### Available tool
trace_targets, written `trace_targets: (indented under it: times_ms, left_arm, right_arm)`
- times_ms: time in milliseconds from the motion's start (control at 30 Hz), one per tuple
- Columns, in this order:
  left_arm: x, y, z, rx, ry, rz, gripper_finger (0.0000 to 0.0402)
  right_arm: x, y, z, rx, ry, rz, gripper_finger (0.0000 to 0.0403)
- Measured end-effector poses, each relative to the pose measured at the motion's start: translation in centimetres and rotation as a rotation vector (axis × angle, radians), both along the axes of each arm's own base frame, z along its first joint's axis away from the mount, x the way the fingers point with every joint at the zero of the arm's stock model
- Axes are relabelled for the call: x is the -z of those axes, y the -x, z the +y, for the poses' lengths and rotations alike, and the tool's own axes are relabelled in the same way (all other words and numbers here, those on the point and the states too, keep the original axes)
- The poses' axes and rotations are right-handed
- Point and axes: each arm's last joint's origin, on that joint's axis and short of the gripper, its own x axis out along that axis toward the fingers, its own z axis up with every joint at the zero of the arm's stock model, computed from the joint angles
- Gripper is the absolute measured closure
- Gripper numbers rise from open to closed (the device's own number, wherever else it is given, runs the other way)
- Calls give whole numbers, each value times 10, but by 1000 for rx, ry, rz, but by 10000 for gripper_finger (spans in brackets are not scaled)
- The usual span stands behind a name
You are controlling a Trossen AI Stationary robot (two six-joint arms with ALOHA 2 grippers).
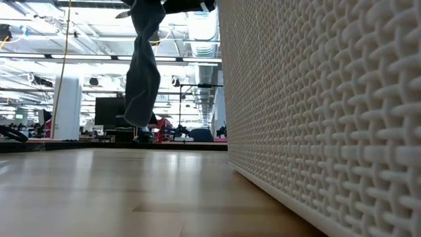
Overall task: Sort clothes
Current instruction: Put the blue sock into the top white laundry bin
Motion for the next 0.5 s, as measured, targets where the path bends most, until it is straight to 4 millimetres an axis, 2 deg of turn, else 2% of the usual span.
trace_targets:
  times_ms: [300, 500]
  left_arm:
    - [0, 0, 0, 3, -8, -4, 398]
    - [-4, -1, -1, 28, 6, -39, 398]
  right_arm:
    - [-1, -1, 1, -39, -32, -12, 132]
    - [2, -2, 1, -31, -46, -9, 171]
